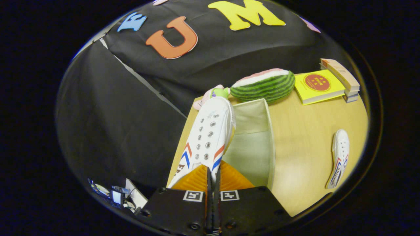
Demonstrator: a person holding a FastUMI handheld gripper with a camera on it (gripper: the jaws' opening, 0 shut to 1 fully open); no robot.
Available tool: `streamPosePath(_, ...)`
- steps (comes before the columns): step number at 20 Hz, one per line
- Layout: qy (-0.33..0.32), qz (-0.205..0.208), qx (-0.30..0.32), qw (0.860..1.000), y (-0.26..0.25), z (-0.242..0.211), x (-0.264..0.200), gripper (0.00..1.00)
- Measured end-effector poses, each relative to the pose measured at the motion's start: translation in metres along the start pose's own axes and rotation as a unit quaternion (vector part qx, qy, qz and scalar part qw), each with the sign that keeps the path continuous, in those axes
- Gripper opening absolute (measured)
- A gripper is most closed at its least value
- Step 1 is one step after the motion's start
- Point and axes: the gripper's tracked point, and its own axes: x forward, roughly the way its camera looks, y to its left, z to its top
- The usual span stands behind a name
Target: Open the storage box then place both shoes into the box .Put the left shoe in first, then the right shoe, with the right side of both shoes facing outward in a uniform manner.
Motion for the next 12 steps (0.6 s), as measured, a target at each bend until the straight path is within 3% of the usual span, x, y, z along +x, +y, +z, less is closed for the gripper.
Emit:
streamPosePath(5,0.014,-0.002,0.007,1.000,0.008,-0.013,0.034,0.06)
streamPosePath(8,0.036,0.028,-0.007,0.999,0.022,-0.019,0.039,0.19)
streamPosePath(9,0.030,0.036,-0.027,0.999,0.026,-0.017,0.036,0.28)
streamPosePath(11,0.000,-0.018,-0.071,0.997,0.010,0.000,0.022,0.61)
streamPosePath(12,-0.013,-0.045,-0.086,0.995,0.001,0.006,0.013,0.69)
